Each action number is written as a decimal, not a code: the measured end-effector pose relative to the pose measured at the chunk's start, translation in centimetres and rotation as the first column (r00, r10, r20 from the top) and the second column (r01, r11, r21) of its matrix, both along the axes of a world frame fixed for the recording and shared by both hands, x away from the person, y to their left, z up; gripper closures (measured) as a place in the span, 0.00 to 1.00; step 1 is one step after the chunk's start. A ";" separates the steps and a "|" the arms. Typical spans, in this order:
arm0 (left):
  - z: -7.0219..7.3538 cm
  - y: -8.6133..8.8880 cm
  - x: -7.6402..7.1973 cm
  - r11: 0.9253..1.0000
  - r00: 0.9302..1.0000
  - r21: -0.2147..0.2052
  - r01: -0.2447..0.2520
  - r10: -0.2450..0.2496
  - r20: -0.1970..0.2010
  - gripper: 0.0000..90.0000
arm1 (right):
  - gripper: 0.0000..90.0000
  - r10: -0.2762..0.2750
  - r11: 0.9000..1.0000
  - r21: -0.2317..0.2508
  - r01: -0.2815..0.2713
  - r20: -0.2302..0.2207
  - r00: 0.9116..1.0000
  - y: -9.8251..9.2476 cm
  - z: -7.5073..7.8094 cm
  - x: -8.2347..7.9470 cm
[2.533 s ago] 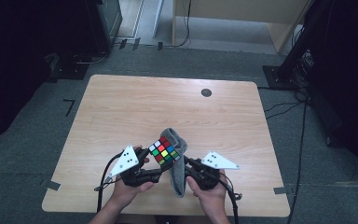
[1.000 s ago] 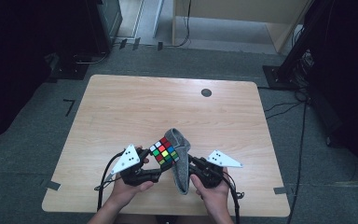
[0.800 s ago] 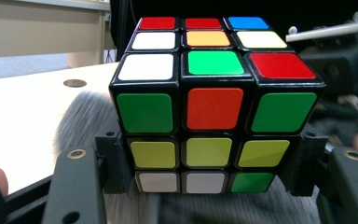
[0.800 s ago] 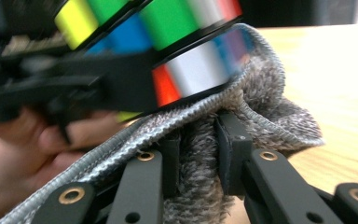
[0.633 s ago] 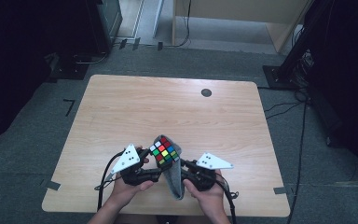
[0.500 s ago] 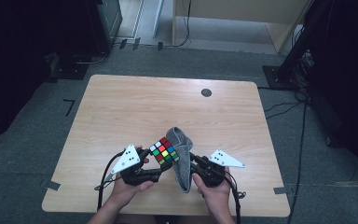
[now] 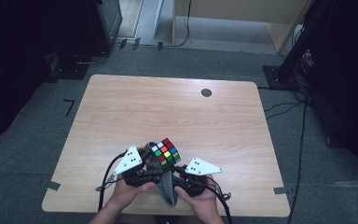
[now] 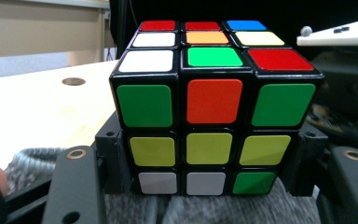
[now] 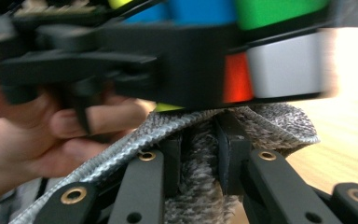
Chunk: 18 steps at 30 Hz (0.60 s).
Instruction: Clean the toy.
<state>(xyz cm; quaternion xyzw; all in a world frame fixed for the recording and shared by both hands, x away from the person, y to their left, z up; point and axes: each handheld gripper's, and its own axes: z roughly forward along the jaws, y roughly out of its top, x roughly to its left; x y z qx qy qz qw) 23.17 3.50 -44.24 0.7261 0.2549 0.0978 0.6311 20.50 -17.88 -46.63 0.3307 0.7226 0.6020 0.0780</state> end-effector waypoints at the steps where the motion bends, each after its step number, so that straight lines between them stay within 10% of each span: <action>1: 0.1 0.1 0.0 1.000 1.000 -0.006 -0.002 0.002 0.001 0.38 | 0.84 -0.024 1.000 0.008 0.024 0.000 1.000 -0.5 0.2 0.2; 6: 0.2 0.5 0.2 1.000 1.000 -0.008 -0.014 0.014 -0.003 0.38 | 0.85 -0.177 0.976 0.125 0.179 -0.033 0.984 -4.1 0.6 1.1; 12: 0.0 -0.1 0.0 1.000 1.000 0.005 0.010 -0.010 -0.001 0.38 | 0.85 -0.018 0.996 0.085 0.023 -0.063 0.998 -1.1 -0.4 0.7; 18: 0.0 0.3 0.2 1.000 1.000 0.000 0.006 -0.006 -0.005 0.38 | 0.85 -0.130 0.988 0.078 0.134 -0.056 0.990 -3.0 0.2 1.1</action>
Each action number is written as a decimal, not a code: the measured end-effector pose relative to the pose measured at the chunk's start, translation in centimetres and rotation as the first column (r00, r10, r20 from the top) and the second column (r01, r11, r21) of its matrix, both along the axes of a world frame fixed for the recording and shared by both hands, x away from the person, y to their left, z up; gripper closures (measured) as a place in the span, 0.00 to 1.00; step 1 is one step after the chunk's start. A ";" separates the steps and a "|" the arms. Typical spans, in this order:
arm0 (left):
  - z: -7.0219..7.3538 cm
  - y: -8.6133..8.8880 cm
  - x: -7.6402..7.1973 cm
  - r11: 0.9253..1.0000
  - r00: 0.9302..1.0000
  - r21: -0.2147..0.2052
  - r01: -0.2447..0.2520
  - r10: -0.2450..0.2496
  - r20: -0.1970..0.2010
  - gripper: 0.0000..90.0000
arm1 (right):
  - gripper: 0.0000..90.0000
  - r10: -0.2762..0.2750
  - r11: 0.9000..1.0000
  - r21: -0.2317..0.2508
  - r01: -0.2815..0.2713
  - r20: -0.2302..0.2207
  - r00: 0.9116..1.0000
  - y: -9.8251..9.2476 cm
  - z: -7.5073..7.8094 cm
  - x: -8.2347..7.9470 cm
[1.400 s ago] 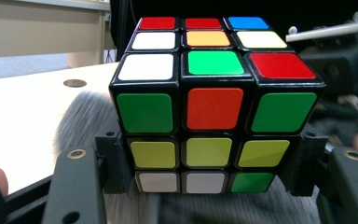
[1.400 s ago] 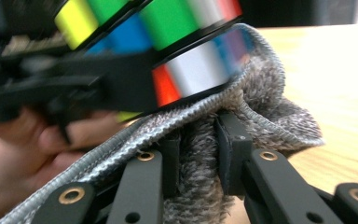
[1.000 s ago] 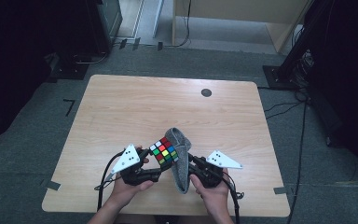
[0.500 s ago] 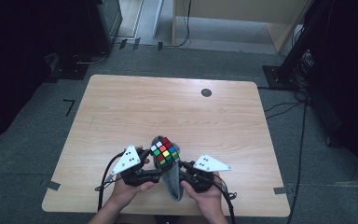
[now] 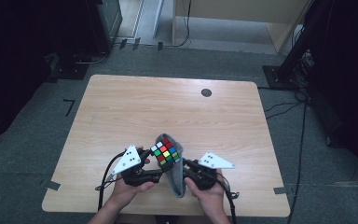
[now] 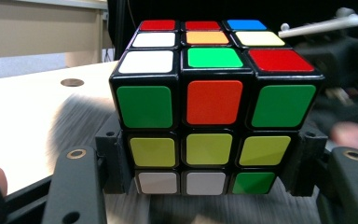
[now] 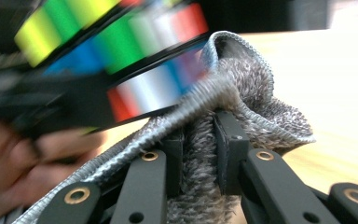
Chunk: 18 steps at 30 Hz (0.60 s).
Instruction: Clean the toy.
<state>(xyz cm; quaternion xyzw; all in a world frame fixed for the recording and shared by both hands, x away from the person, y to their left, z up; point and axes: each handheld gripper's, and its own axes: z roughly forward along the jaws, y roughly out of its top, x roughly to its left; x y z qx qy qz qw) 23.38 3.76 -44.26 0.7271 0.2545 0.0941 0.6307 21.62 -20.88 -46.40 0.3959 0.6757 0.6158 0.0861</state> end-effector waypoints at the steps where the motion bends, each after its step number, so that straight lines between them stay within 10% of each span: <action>1: 0.0 0.0 0.0 1.000 1.000 0.004 0.003 -0.003 0.000 0.38 | 0.85 -0.034 0.999 0.025 0.034 -0.002 0.999 -0.9 0.2 0.2; 9: -0.2 -1.0 -0.8 0.978 0.989 0.199 0.060 -0.086 0.124 0.38 | 0.85 -0.031 0.991 0.131 0.023 0.061 0.998 -2.6 3.2 -0.4; 18: 0.2 -0.8 -1.0 0.983 0.987 0.159 0.094 -0.113 0.118 0.38 | 0.86 -0.042 0.993 0.110 0.043 -0.015 0.999 -1.9 1.3 -0.1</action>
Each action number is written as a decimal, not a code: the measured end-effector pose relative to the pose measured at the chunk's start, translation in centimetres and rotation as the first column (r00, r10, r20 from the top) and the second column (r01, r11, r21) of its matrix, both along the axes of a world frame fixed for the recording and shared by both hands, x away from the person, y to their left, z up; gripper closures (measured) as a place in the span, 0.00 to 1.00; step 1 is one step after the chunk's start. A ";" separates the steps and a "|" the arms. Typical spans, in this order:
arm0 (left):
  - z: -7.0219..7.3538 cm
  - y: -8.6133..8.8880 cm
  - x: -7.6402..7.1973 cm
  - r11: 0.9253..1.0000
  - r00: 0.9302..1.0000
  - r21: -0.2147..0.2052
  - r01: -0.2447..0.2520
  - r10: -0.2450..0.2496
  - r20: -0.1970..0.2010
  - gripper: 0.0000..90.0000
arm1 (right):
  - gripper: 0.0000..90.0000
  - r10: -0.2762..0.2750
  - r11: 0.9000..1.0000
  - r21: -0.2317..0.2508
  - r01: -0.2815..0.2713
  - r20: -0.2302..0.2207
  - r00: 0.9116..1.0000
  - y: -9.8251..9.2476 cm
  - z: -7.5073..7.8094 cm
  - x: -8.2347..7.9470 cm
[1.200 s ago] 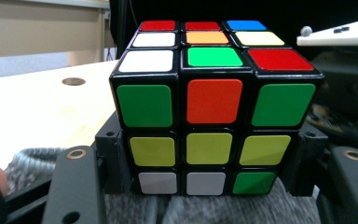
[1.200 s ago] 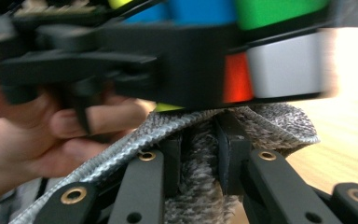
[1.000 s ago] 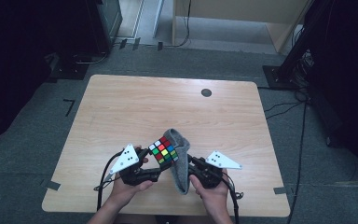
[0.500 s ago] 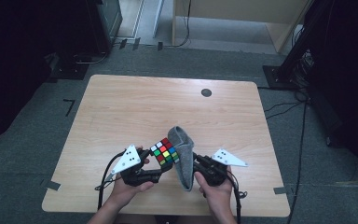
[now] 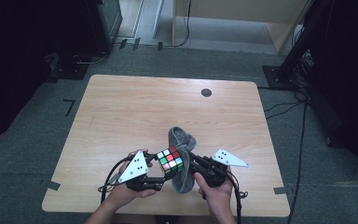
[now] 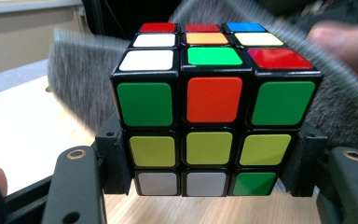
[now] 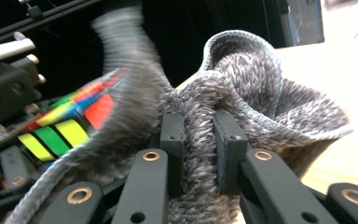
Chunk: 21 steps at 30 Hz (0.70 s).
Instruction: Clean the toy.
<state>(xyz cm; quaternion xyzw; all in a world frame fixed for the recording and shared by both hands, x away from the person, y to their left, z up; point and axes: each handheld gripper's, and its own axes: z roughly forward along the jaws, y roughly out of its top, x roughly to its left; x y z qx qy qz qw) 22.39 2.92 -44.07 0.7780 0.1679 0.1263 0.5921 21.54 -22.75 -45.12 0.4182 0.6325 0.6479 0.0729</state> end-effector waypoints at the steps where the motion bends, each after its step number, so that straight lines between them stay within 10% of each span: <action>1: 0.0 0.1 0.0 1.000 1.000 0.001 0.003 -0.003 0.000 0.38 | 0.86 0.002 1.000 0.005 -0.002 -0.007 1.000 0.0 0.0 0.0; 9: -0.2 -0.2 0.0 0.999 1.000 0.035 0.005 -0.005 0.003 0.38 | 0.87 0.007 0.999 0.043 -0.011 0.078 0.997 -0.5 2.0 -0.6; 16: 0.0 0.0 -0.1 1.000 1.000 0.024 0.015 -0.015 0.018 0.38 | 0.87 0.011 1.000 0.021 -0.011 0.003 1.000 0.0 0.3 -0.2; 21: -0.6 -0.4 0.0 0.994 0.999 0.106 -0.021 0.018 0.032 0.38 | 0.87 -0.002 1.000 0.008 0.001 0.101 0.995 -0.4 2.4 -0.9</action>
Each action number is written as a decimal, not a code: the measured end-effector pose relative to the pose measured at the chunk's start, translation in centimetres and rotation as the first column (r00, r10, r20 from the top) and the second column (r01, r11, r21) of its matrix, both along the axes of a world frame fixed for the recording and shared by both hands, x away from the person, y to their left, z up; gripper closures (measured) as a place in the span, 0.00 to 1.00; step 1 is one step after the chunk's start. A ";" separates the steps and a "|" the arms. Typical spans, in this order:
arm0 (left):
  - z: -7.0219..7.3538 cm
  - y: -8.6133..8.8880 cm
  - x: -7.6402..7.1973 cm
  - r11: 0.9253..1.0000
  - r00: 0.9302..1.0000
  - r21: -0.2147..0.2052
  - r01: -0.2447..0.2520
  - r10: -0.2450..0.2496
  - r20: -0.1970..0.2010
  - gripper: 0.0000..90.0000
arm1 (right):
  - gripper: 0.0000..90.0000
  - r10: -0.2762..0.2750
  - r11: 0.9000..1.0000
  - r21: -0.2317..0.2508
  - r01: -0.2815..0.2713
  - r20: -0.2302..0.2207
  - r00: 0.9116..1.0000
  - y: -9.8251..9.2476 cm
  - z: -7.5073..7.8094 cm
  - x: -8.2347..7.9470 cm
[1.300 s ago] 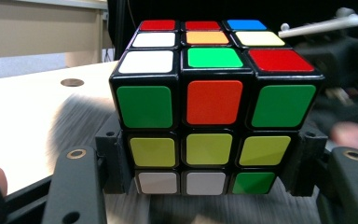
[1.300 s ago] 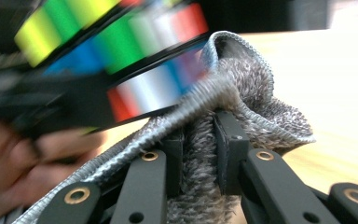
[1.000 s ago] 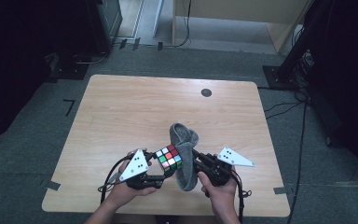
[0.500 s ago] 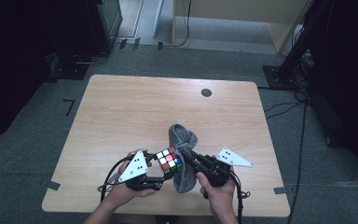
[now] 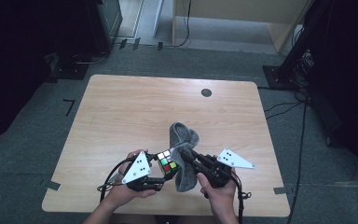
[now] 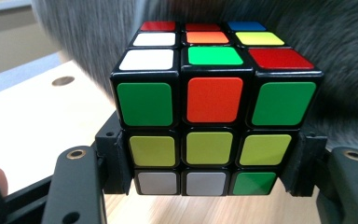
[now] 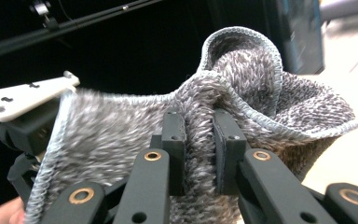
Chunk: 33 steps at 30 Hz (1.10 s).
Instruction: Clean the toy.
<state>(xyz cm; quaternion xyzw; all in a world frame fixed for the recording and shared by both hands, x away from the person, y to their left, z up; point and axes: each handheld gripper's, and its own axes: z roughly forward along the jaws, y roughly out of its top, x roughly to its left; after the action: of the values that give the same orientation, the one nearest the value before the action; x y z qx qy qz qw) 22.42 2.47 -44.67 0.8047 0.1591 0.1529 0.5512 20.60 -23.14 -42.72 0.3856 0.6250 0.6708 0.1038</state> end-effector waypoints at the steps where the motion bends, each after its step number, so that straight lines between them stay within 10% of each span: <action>1: -0.1 -0.2 0.0 1.000 1.000 0.023 -0.009 0.009 0.008 0.38 | 0.87 -0.010 0.999 -0.032 0.011 0.025 1.000 0.1 0.4 -0.3; 4: -0.3 -0.6 0.0 0.996 0.999 0.085 -0.038 0.036 0.020 0.38 | 0.87 -0.041 0.986 -0.158 0.055 0.090 0.995 1.3 0.7 -1.0; 7: -0.5 -0.9 0.0 0.985 0.997 0.158 -0.071 0.066 0.035 0.38 | 0.87 -0.066 0.952 -0.288 0.107 0.148 0.987 2.4 0.7 -1.5; 15: -1.0 -1.3 0.4 0.970 0.995 0.219 -0.101 0.101 0.013 0.38 | 0.87 -0.002 0.946 -0.318 0.055 0.164 0.986 3.8 0.5 -2.0; 19: -1.3 -1.6 0.1 0.968 0.995 0.232 -0.098 0.093 0.029 0.38 | 0.86 0.065 0.923 -0.384 0.016 0.197 0.978 5.4 0.3 -2.7; 27: -0.8 -1.4 0.0 0.979 0.996 0.182 -0.089 0.085 0.030 0.38 | 0.85 -0.068 0.935 -0.336 0.116 0.150 0.986 2.3 0.6 -1.3; 33: -1.3 -1.7 0.1 0.974 0.997 0.212 -0.079 0.078 0.013 0.38 | 0.85 0.048 0.939 -0.344 0.011 0.163 0.985 4.5 0.7 -2.3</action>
<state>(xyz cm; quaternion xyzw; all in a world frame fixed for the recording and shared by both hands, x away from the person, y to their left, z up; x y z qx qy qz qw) 22.48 0.75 -46.00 0.8517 0.1724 0.1926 0.4559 18.30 -18.65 -42.00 0.2975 0.7250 0.5825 0.2159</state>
